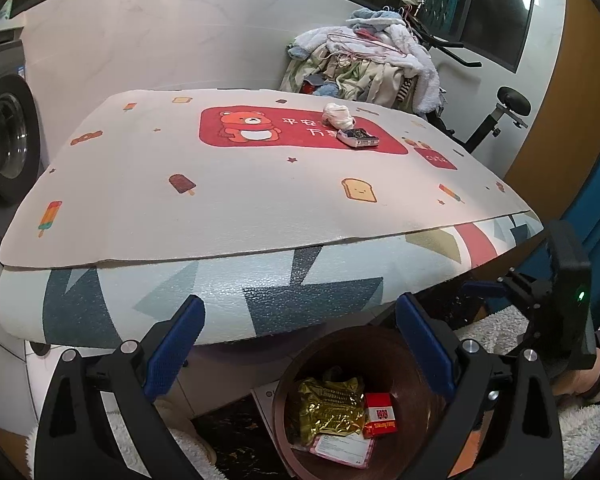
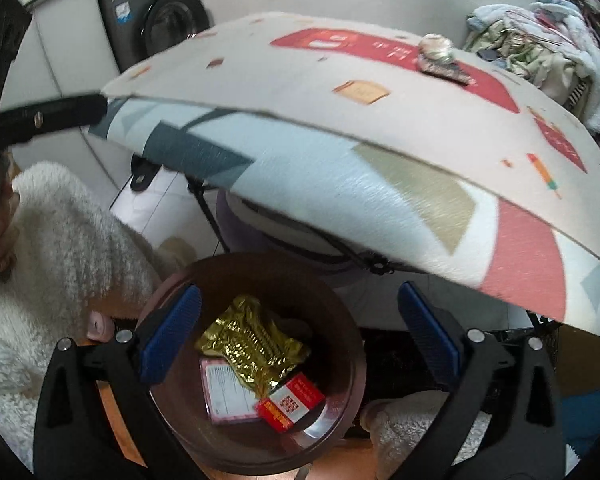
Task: Collect trash
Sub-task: 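Lower the gold wrapper into the bin with the left tool while the right tool drops the red box in, then grasp the white tissue with the left tool while the right tool grasps the black tissue packet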
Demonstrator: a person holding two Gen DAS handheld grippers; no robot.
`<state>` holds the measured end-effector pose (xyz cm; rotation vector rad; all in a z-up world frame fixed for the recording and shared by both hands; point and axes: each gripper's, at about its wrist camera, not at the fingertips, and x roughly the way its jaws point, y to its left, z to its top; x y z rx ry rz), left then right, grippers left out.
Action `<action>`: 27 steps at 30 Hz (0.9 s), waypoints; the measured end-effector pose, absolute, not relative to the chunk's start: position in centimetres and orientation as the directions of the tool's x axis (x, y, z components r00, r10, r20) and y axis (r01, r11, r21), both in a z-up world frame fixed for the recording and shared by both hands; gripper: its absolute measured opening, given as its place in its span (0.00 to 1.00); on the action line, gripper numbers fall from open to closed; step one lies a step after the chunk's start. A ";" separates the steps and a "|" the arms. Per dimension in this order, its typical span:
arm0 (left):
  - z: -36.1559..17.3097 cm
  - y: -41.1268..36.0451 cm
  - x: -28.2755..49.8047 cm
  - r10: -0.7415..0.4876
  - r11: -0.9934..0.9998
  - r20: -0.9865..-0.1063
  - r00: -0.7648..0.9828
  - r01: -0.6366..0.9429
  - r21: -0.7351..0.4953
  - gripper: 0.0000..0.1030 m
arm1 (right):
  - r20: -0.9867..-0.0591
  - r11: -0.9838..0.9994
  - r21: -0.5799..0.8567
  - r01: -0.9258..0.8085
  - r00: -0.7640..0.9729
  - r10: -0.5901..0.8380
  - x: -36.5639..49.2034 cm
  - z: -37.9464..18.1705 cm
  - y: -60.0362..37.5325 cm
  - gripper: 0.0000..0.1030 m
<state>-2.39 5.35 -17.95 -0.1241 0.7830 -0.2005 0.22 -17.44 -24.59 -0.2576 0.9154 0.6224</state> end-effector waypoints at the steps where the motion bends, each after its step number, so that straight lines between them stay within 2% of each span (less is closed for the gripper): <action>1: -17.9 5.3 -2.3 -0.223 0.974 -0.687 0.691 0.131 -0.184 0.91 | -0.797 0.803 0.055 -0.594 0.458 0.394 0.4 -24.3 -17.7 0.94; 12: -16.8 5.7 -1.2 -0.209 0.978 -0.685 0.698 0.130 -0.166 0.91 | -0.760 0.851 0.080 -0.519 0.521 0.389 4.2 -21.0 -21.0 0.94; 16: -15.8 6.0 0.2 -0.198 0.980 -0.677 0.709 0.139 -0.141 0.91 | -0.761 0.861 0.055 -0.505 0.537 0.364 7.7 -19.2 -22.0 0.94; 27: -13.2 8.4 7.8 -0.226 0.972 -0.645 0.730 0.129 -0.194 0.91 | -0.800 0.888 0.072 -0.454 0.506 0.324 20.4 -17.7 -20.8 0.94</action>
